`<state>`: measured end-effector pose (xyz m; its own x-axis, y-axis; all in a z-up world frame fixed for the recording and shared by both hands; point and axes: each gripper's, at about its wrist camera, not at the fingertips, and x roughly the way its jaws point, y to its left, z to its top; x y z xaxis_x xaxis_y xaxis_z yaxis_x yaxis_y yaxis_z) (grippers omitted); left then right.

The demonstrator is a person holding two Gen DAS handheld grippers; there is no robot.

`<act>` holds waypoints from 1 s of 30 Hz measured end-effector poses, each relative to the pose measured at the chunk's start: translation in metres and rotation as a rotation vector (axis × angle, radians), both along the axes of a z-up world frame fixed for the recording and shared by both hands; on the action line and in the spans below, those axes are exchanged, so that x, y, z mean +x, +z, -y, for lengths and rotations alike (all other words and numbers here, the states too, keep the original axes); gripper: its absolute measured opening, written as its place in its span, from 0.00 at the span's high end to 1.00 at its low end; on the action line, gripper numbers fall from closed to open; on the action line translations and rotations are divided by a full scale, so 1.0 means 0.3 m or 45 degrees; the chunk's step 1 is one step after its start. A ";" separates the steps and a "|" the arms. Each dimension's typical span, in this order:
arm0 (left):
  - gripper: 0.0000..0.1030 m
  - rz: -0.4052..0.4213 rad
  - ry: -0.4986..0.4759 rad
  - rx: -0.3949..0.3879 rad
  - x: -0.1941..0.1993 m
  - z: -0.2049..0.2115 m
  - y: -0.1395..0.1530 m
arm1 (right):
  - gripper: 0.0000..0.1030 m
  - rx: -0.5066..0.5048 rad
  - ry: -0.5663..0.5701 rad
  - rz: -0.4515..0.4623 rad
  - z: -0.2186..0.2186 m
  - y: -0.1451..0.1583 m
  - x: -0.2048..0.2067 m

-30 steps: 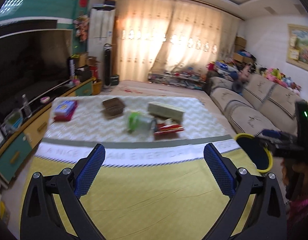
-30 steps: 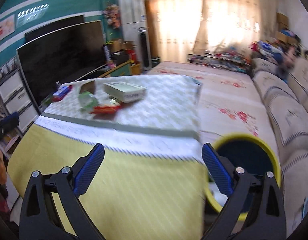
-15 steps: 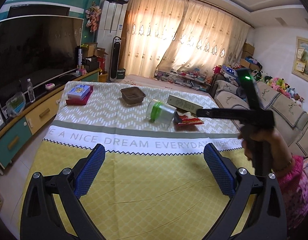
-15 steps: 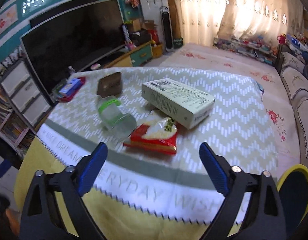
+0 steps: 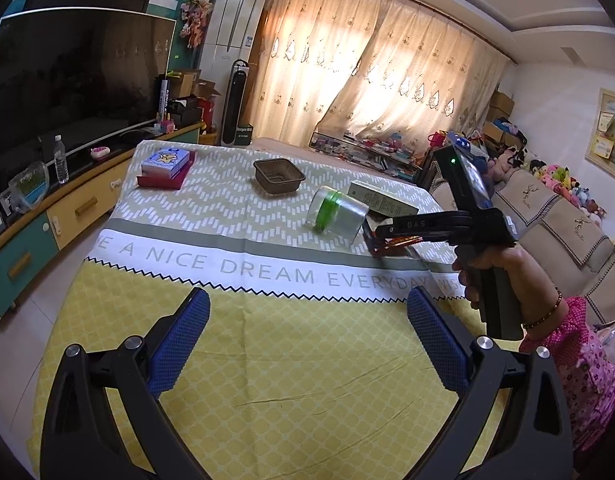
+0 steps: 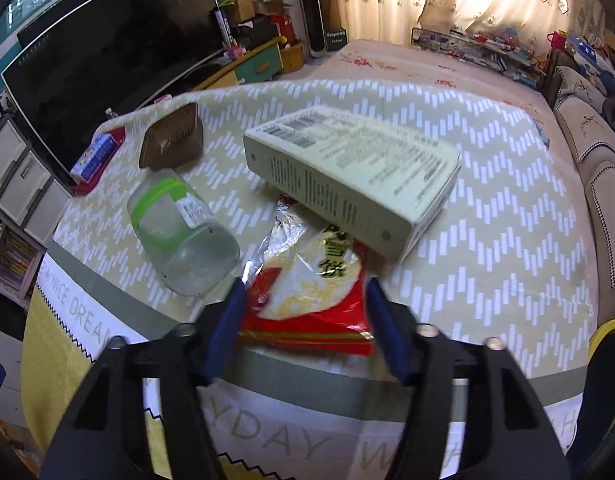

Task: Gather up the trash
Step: 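Carry the red snack bag over the bin with the right tool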

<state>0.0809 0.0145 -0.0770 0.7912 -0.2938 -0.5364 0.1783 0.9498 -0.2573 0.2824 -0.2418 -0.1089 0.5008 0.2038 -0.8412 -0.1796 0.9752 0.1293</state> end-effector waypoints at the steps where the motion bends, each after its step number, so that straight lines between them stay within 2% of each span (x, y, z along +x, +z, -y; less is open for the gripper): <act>1: 0.06 -0.001 -0.003 -0.002 0.000 0.004 0.002 | 0.55 -0.013 -0.002 0.005 0.002 -0.003 -0.007; 9: 0.06 0.006 -0.028 0.002 -0.003 0.032 0.004 | 0.71 0.042 0.020 -0.003 0.042 0.011 -0.089; 20: 0.06 0.025 -0.063 0.015 -0.028 0.072 0.026 | 0.76 0.082 0.043 0.055 0.129 0.066 -0.342; 30: 0.06 0.040 -0.104 0.049 -0.052 0.139 0.045 | 0.76 0.133 -0.059 0.190 0.277 0.143 -0.569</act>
<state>0.0653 -0.0272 -0.0636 0.7823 -0.3374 -0.5237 0.2627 0.9409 -0.2137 0.1117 -0.3248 -0.0661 0.6292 0.2596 -0.7327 -0.1593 0.9656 0.2053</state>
